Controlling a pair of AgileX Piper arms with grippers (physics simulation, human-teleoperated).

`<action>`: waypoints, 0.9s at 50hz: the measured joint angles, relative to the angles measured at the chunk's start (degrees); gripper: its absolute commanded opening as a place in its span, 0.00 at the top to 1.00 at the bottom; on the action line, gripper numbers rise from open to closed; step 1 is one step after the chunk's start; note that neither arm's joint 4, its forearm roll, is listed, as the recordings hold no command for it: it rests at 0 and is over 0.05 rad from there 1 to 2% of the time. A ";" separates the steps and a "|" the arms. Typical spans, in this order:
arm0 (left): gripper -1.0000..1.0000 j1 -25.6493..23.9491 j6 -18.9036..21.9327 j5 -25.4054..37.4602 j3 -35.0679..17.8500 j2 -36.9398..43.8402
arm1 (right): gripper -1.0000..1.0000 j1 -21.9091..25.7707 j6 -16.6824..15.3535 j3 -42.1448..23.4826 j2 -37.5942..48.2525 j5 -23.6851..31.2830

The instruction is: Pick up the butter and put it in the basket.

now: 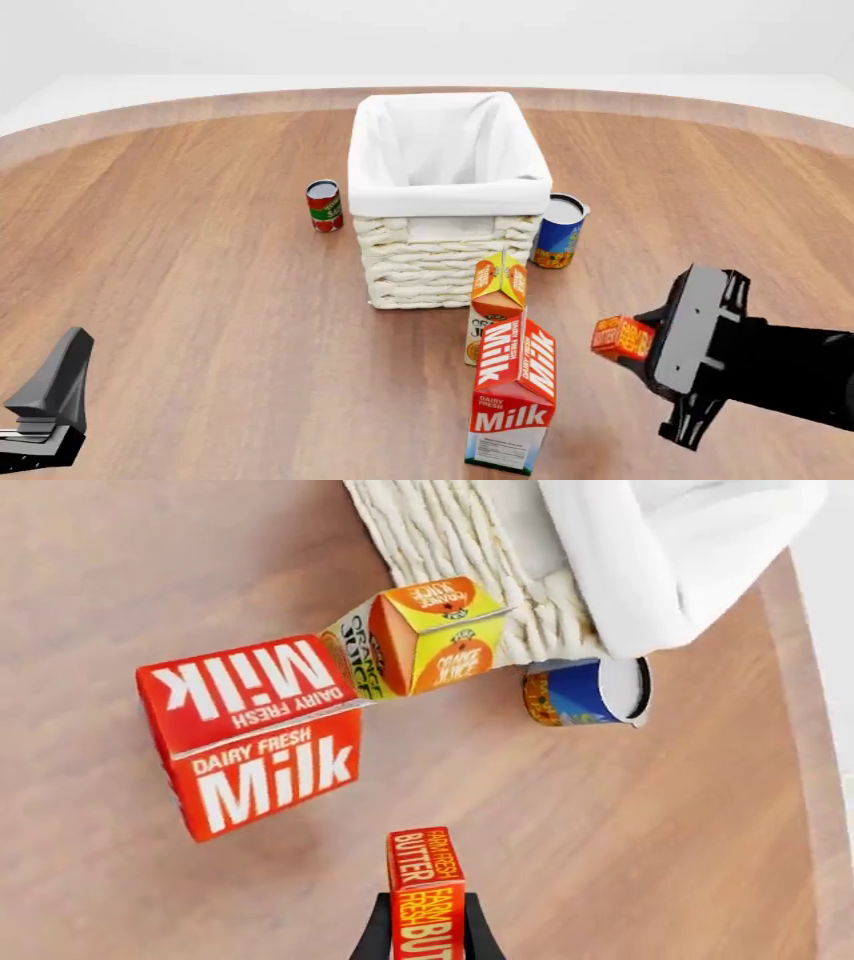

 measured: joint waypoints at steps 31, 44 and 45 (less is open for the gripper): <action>0.00 0.00 0.00 0.00 0.00 0.00 | 1.00 3.11 38.44 -12.97 -9.74 -12.72; 0.00 0.00 0.00 0.00 0.00 0.00 | 1.00 7.46 47.72 -15.73 -9.14 -17.97; 0.00 0.00 0.00 0.00 0.00 0.00 | 1.00 7.80 48.33 -15.85 -8.82 -18.60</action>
